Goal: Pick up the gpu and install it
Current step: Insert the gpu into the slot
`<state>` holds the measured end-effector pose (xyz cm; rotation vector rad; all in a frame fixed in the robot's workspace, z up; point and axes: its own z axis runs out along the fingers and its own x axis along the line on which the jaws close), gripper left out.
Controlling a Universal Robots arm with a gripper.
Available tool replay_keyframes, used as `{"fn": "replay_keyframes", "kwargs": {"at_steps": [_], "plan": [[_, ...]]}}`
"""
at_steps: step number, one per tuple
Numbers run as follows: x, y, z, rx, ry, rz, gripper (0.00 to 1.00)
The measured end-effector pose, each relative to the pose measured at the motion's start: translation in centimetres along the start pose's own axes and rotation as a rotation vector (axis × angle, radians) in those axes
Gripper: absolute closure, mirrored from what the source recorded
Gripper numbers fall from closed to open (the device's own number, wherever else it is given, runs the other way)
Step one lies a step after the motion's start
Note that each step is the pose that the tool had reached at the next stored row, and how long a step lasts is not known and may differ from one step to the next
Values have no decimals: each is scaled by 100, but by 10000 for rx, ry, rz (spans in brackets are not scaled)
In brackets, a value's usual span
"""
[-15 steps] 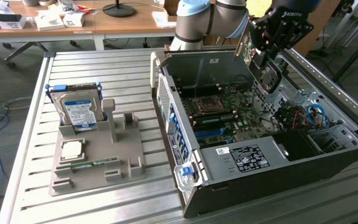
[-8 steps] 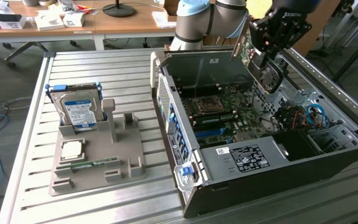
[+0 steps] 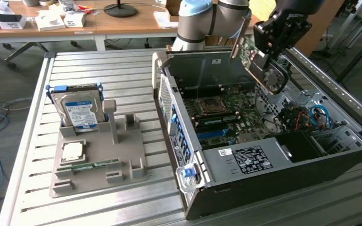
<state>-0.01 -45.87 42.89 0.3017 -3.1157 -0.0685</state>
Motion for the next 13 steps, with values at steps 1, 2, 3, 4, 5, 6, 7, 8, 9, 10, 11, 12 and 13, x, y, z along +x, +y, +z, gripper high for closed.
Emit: {"fn": "replay_keyframes", "kwargs": {"at_steps": [1, 2, 3, 4, 5, 6, 7, 8, 9, 10, 11, 12, 13], "plan": [[0, 0, 2, 1, 9, -179, 74], [0, 0, 4, 2, 18, -360, 74], [0, 0, 7, 3, 27, -538, 74], [0, -1, 9, 5, 35, -719, 74], [0, -1, 12, 6, 44, -898, 74], [0, -1, 14, 7, 52, -1088, 74], [0, -1, 17, 8, 61, -1274, 74], [0, -1, 20, 9, 68, -1453, 74], [0, -1, 23, 10, 77, -1634, 74], [0, -1, 25, 12, 85, -1807, 74], [0, -1, 28, 13, 92, -1987, 74], [0, -1, 31, 14, 101, -2183, 74], [0, -2, 34, 15, 109, -2362, 74]]}}
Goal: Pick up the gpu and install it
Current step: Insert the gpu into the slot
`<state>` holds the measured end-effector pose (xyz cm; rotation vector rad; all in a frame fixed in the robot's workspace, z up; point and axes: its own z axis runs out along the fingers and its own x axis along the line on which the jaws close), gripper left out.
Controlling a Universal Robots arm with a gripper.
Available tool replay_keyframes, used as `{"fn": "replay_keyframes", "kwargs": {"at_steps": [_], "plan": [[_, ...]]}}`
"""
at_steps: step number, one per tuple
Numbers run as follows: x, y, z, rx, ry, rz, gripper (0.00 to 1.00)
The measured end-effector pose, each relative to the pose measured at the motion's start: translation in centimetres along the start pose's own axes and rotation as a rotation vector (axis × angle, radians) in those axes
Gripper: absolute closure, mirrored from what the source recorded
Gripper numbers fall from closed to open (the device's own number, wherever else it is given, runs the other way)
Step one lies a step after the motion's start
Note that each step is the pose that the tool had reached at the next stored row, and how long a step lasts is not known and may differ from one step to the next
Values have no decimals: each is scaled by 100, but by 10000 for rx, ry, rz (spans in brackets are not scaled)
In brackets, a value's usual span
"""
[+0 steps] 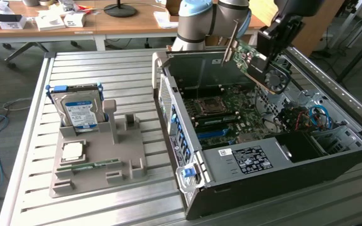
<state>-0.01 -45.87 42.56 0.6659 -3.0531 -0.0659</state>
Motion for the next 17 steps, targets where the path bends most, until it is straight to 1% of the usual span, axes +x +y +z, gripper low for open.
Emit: {"fn": "replay_keyframes", "kwargs": {"at_steps": [17], "plan": [[-1, -2, 46, 20, 135, -3044, 74]]}}
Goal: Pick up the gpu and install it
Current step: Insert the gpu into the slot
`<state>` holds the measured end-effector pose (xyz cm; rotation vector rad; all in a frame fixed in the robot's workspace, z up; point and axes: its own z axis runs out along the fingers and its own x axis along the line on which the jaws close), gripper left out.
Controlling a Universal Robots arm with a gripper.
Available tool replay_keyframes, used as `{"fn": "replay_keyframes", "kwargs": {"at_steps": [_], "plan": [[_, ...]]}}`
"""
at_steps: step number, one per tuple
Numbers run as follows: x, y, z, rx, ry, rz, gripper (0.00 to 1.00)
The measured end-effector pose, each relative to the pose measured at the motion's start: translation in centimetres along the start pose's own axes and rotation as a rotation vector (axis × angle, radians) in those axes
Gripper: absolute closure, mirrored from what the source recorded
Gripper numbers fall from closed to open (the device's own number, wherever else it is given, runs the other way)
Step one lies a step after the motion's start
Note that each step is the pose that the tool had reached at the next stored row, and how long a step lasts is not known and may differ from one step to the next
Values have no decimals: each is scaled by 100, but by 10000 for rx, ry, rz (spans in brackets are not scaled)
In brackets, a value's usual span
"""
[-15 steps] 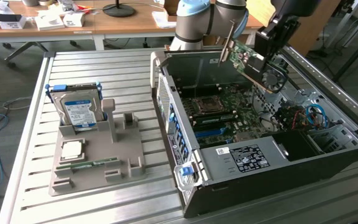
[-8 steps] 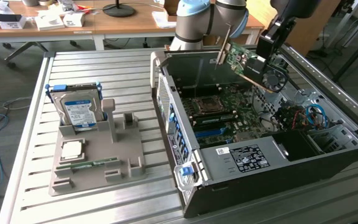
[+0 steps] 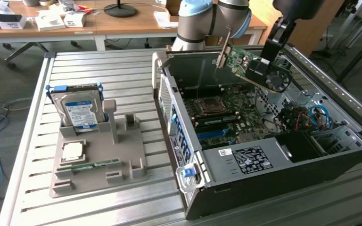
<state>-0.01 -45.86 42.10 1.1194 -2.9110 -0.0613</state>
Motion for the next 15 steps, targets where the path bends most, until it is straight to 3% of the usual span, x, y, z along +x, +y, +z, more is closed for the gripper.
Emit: {"fn": "replay_keyframes", "kwargs": {"at_steps": [15], "plan": [[-8, 5, 39, 17, 112, -2474, 74]]}}
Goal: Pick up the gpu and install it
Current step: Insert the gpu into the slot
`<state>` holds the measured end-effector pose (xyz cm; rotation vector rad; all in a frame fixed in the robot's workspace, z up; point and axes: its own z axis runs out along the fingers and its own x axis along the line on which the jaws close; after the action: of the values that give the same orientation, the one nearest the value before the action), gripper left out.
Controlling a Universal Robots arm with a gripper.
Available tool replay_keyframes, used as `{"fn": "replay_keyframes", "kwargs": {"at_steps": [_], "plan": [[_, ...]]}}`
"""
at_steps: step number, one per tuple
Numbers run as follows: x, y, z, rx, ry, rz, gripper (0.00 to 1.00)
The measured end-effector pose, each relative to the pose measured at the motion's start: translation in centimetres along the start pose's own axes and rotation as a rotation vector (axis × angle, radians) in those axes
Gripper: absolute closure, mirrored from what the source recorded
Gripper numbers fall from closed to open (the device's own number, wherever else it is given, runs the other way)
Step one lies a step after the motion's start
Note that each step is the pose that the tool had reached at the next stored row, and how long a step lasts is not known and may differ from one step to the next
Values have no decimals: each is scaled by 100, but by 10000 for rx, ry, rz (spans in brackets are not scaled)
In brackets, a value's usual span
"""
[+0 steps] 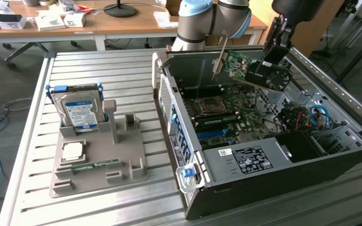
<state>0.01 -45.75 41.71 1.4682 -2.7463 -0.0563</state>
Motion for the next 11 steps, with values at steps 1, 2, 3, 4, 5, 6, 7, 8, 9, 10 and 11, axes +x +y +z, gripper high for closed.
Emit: {"fn": "replay_keyframes", "kwargs": {"at_steps": [1, 2, 3, 4, 5, 6, 7, 8, 9, 10, 11], "plan": [[0, 0, 3, 0, 5, -153, 74], [0, 1, 5, 1, 11, -313, 74], [0, 1, 7, 2, 19, -472, 74], [-1, 1, 9, 4, 29, -649, 74], [0, 1, 11, 5, 35, -815, 74], [0, 1, 13, 6, 43, -986, 74], [0, 1, 15, 8, 50, -1156, 74], [-1, 1, 17, 8, 59, -1327, 74], [-1, 1, 19, 10, 66, -1497, 74], [-1, 1, 21, 11, 74, -1668, 74], [-1, 1, 24, 11, 82, -1848, 74]]}}
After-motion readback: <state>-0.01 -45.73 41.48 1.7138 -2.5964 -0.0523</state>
